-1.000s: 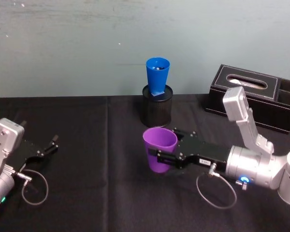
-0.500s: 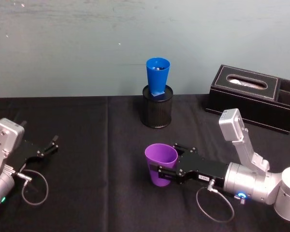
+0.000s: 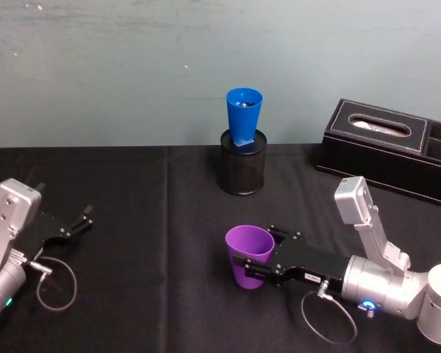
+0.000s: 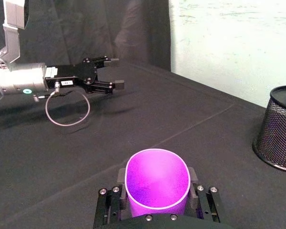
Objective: Pick up one cup with a gripper and tap it against the other cup.
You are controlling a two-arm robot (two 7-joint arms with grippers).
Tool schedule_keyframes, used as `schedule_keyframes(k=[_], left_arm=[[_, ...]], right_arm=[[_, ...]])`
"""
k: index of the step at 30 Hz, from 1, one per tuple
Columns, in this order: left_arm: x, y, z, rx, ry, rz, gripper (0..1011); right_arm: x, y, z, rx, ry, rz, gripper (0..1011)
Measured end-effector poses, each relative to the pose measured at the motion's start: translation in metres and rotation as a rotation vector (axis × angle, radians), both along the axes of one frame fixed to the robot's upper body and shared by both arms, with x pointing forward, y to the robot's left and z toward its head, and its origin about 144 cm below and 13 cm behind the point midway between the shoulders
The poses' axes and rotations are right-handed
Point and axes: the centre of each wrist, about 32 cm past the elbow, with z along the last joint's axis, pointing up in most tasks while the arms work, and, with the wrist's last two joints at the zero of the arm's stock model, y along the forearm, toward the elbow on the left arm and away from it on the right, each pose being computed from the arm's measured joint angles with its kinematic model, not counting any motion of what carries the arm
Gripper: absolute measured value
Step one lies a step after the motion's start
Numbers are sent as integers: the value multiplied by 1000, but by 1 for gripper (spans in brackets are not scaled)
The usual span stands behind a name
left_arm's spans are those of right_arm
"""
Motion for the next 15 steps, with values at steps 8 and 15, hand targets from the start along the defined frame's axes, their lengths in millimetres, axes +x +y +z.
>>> schedule_keyframes(k=[8, 15], left_arm=[[0, 0, 0, 0, 0, 0, 1000], [0, 0, 0, 0, 0, 0, 1000]], right_arm=[[0, -1, -5, 3, 11, -4, 715], [0, -1, -7, 6, 19, -6, 715]])
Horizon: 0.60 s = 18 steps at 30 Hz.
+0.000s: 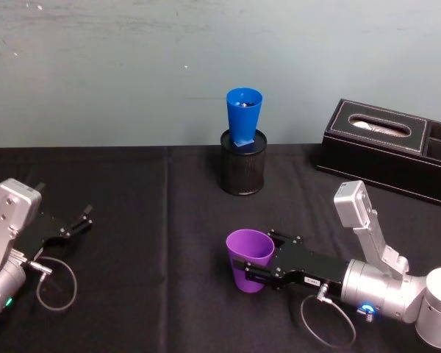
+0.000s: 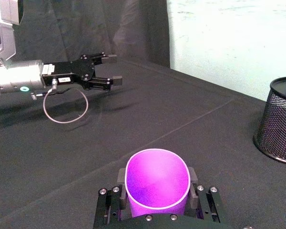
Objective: Pick up one cup with a gripper and tap it against the other cup.
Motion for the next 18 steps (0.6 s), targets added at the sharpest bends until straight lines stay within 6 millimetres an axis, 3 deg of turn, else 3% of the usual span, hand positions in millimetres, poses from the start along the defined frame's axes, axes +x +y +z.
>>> schedule_keyframes(k=[18], left_arm=[[0, 0, 0, 0, 0, 0, 1000]], right_arm=[[0, 0, -2, 2, 9, 1, 715]])
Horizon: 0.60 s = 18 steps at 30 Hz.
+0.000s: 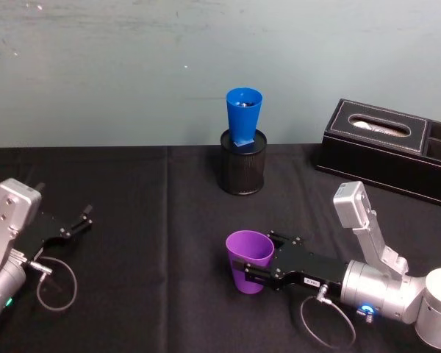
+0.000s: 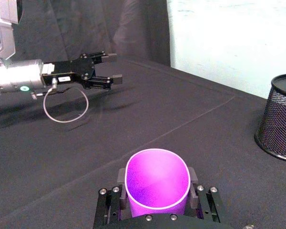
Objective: Pick up one cup with a gripper and tap it against the other cup.
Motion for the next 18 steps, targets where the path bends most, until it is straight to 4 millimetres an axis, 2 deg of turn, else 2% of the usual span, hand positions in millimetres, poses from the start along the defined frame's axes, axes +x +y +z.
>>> schedule_keyframes(k=[18], left_arm=[[0, 0, 0, 0, 0, 0, 1000]], right_arm=[[1, 0, -1, -3, -2, 0, 715]])
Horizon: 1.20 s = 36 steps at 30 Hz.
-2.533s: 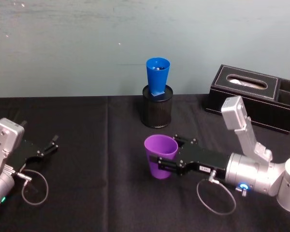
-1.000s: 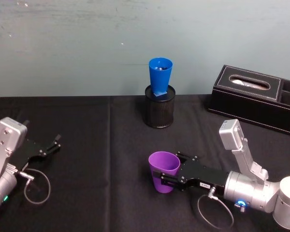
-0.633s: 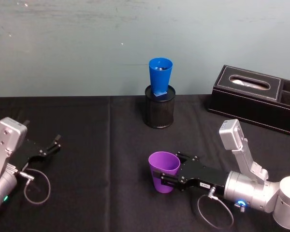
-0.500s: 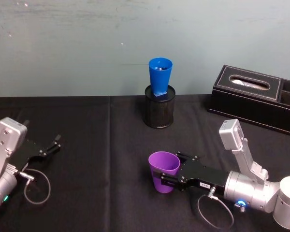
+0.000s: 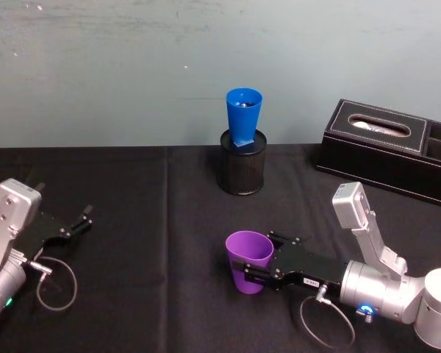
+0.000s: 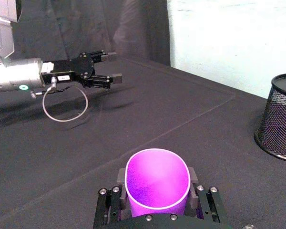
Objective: Pick up one cup with a gripper and tap it against the other cup.
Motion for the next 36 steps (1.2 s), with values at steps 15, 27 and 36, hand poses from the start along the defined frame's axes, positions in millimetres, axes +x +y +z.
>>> schedule_keyframes(k=[15, 27, 36], left_arm=[[0, 0, 0, 0, 0, 0, 1000], [0, 0, 0, 0, 0, 0, 1000], [0, 0, 0, 0, 0, 0, 1000]], right_arm=[[0, 0, 0, -1, 0, 0, 840], [0, 0, 0, -2, -1, 0, 1003], [-1, -1, 3, 7, -19, -1, 1003]])
